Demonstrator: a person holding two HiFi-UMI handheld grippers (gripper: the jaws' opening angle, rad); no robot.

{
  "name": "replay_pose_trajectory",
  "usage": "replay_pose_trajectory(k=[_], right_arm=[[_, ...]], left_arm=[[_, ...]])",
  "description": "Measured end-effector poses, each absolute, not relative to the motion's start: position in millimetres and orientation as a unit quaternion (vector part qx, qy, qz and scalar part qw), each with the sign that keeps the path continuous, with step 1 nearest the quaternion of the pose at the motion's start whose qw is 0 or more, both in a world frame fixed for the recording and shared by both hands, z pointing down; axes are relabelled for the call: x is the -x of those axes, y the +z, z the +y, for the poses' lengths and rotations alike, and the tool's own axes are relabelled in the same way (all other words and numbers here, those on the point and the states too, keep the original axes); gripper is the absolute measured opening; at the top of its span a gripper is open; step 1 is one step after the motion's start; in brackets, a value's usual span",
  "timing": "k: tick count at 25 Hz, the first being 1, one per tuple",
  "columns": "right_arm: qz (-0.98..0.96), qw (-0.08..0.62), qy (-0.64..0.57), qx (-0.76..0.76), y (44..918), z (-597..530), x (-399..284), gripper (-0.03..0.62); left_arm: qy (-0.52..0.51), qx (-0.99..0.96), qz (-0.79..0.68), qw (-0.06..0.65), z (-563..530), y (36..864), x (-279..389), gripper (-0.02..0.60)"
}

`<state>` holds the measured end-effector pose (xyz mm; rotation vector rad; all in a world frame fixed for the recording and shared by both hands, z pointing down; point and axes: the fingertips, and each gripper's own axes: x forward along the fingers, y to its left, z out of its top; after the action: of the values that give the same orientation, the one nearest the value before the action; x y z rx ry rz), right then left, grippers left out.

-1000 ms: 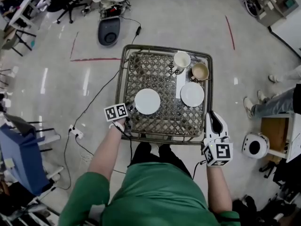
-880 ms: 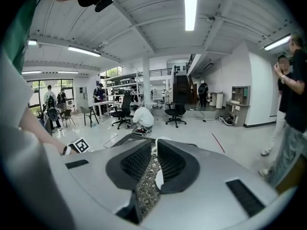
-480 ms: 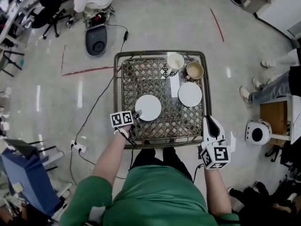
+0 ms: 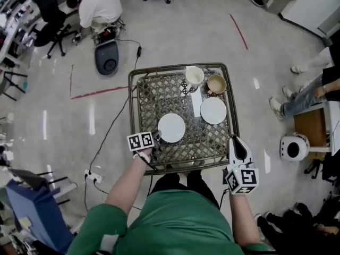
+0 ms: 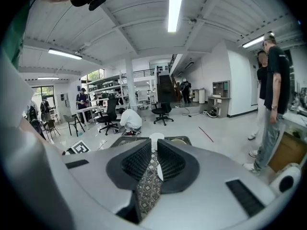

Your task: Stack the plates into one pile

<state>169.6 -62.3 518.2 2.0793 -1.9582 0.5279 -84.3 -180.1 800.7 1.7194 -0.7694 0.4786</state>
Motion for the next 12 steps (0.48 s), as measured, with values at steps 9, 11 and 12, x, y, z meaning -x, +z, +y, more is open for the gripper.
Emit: replay_pose_trajectory(k=[9,11,12], right_arm=[[-0.689,0.093,0.169,-0.699,508,-64,-171,0.054],[-0.690,0.089,0.170,-0.697,507,-63,-176,0.054],[-0.691,0.087,0.171,-0.697,507,-63,-179,0.054]], left_arm=[[0.152,-0.759,-0.313,0.551,-174,747,65,0.031],[0.147,-0.762,-0.314,0.546,-172,739,61,0.031],[0.143,-0.764,-0.316,0.545,-171,734,60,0.031]])
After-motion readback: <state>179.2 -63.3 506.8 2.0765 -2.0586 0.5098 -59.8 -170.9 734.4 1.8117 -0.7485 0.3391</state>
